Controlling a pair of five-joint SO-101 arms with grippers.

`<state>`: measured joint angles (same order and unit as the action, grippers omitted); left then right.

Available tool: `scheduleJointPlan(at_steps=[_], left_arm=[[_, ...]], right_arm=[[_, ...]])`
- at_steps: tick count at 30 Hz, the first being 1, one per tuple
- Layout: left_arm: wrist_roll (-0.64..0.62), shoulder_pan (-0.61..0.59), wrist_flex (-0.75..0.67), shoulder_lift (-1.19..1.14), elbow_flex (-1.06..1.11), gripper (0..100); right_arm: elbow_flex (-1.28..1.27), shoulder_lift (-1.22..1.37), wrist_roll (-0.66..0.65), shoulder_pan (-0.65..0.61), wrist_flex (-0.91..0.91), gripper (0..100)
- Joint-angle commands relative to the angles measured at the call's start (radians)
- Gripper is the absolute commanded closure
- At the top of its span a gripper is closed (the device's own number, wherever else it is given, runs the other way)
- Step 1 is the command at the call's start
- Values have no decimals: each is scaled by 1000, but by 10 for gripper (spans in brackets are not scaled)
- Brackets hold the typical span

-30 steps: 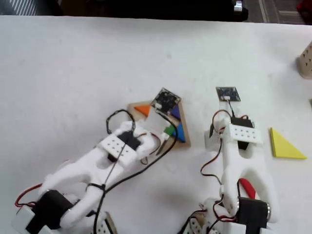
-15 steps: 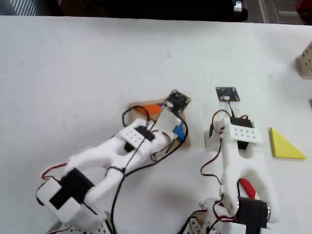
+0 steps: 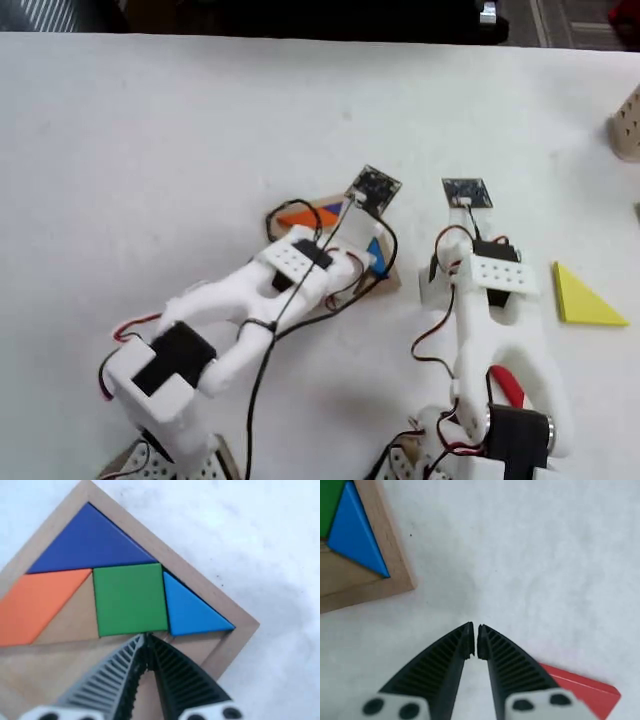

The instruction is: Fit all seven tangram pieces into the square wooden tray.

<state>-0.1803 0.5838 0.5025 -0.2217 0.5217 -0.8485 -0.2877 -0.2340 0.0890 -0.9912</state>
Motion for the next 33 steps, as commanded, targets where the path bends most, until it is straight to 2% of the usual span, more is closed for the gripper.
scheduleJointPlan(at_steps=[1,4,11,26,33], left_arm=[[-31,-74,-15,81,-41,977],[-31,-107,-20,165,18,977],[-28,-99,-17,248,120,977],[-25,-108,-21,249,126,977],[-23,-170,-14,320,129,976]], right_arm=[[8,-42,-14,10,4,981],[8,-45,-14,31,4,981],[9,-44,-14,25,10,981],[11,-44,-14,25,12,981],[11,-67,-6,27,10,981]])
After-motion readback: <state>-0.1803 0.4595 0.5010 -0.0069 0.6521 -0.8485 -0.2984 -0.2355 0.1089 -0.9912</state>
